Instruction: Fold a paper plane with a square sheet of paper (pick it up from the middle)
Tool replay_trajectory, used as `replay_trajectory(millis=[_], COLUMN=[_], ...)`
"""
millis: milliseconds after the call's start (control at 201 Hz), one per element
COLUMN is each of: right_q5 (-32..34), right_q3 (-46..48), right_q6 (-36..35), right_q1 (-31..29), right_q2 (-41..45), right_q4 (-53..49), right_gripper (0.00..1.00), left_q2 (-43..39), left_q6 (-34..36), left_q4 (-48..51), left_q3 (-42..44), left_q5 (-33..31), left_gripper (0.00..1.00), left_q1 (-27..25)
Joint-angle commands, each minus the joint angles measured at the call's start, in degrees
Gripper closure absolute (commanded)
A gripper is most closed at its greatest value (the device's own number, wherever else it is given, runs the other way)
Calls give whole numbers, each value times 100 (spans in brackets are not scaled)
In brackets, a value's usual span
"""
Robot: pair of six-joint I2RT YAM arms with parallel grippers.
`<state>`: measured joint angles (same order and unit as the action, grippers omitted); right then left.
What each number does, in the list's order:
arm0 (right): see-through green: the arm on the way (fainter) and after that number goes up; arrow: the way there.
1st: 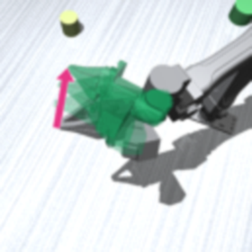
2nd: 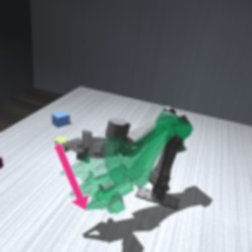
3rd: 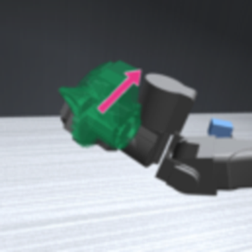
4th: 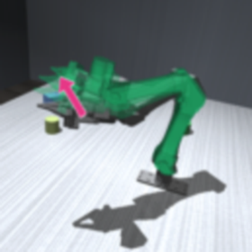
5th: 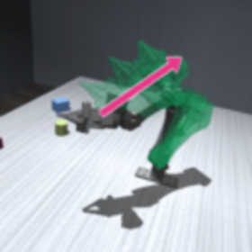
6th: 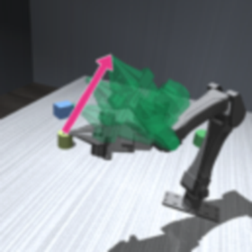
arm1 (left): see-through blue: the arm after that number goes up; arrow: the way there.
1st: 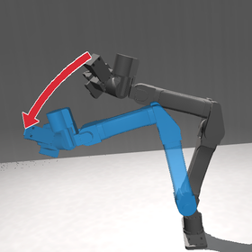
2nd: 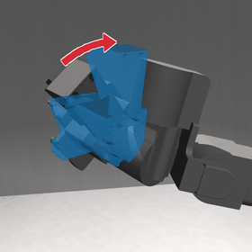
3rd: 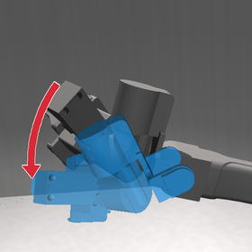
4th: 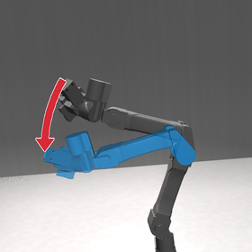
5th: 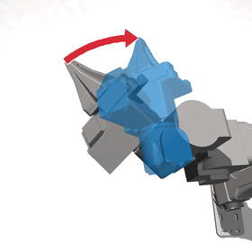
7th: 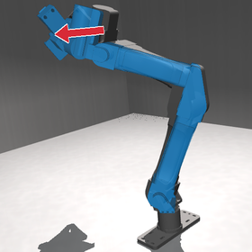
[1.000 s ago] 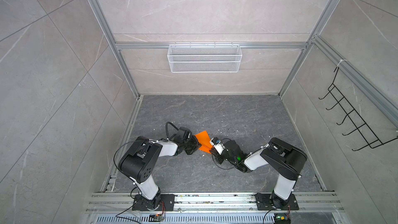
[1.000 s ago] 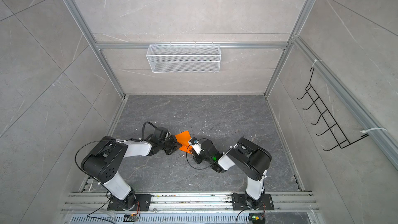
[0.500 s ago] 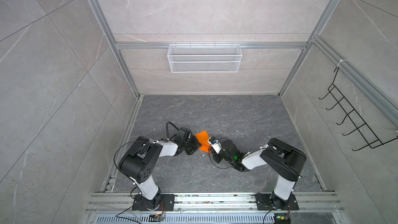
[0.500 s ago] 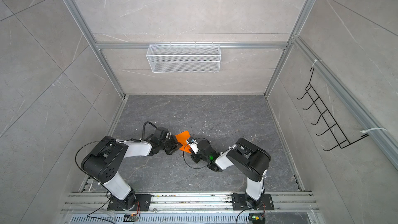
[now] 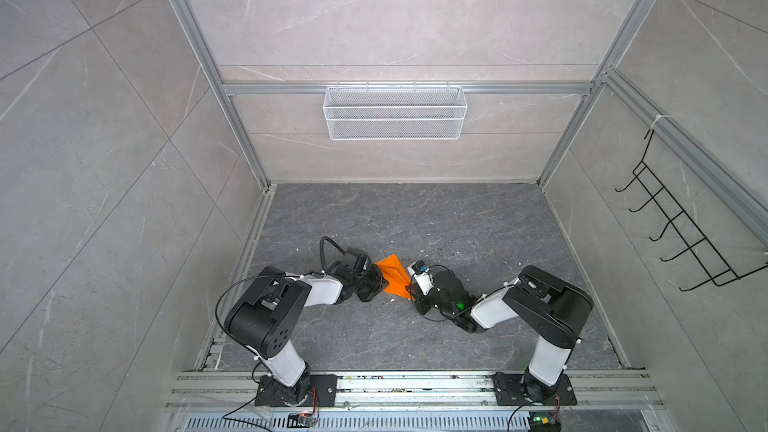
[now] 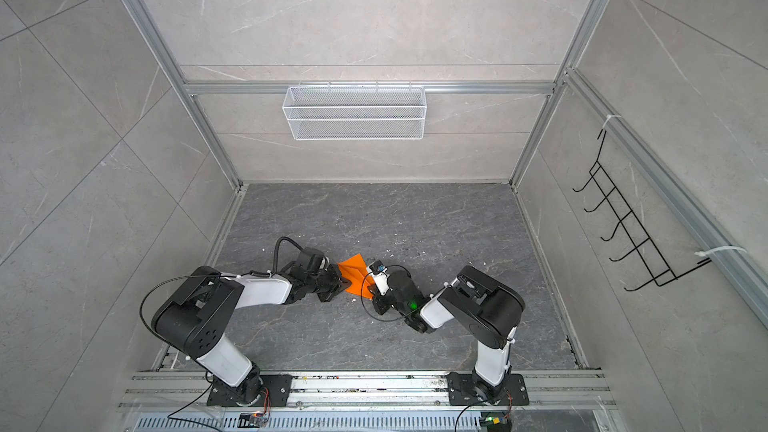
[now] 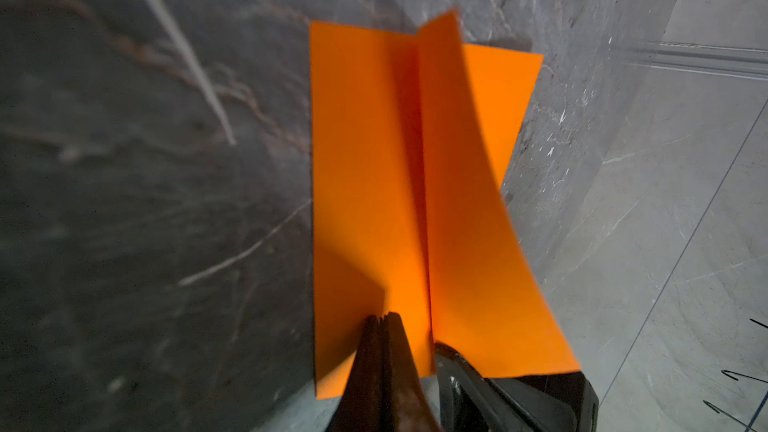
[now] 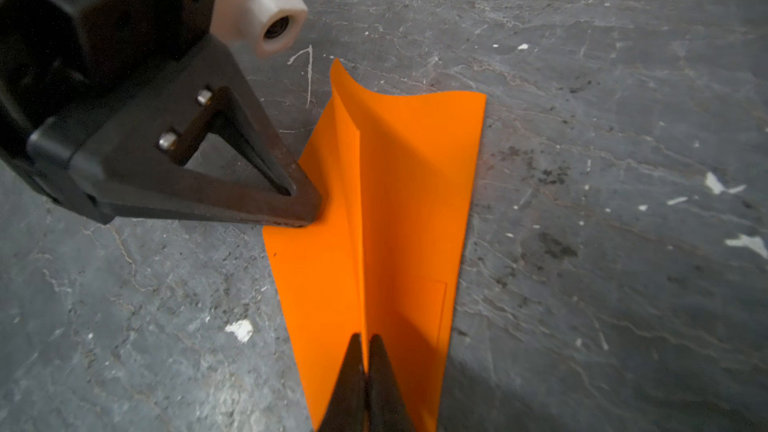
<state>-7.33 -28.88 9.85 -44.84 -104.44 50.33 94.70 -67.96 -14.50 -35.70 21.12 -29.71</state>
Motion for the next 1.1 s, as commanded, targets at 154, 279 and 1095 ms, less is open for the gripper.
replay_trajectory(millis=[154, 279, 1095], right_q5=[-1066, -1309, -1935], right_q3=[74, 2, -530], right_q6=[1234, 1509, 2656], right_q1=[414, 473, 803], right_q2=[-108, -194, -552], right_q4=[627, 602, -566], right_gripper=[94, 94, 93], left_q2=[-185, -222, -424], left_q6=[71, 166, 691], left_q4=[538, 540, 293], left_q3=[135, 49, -489], left_q5=[-177, -100, 242], left_gripper=[100, 98, 85], left_q1=[-17, -16, -14])
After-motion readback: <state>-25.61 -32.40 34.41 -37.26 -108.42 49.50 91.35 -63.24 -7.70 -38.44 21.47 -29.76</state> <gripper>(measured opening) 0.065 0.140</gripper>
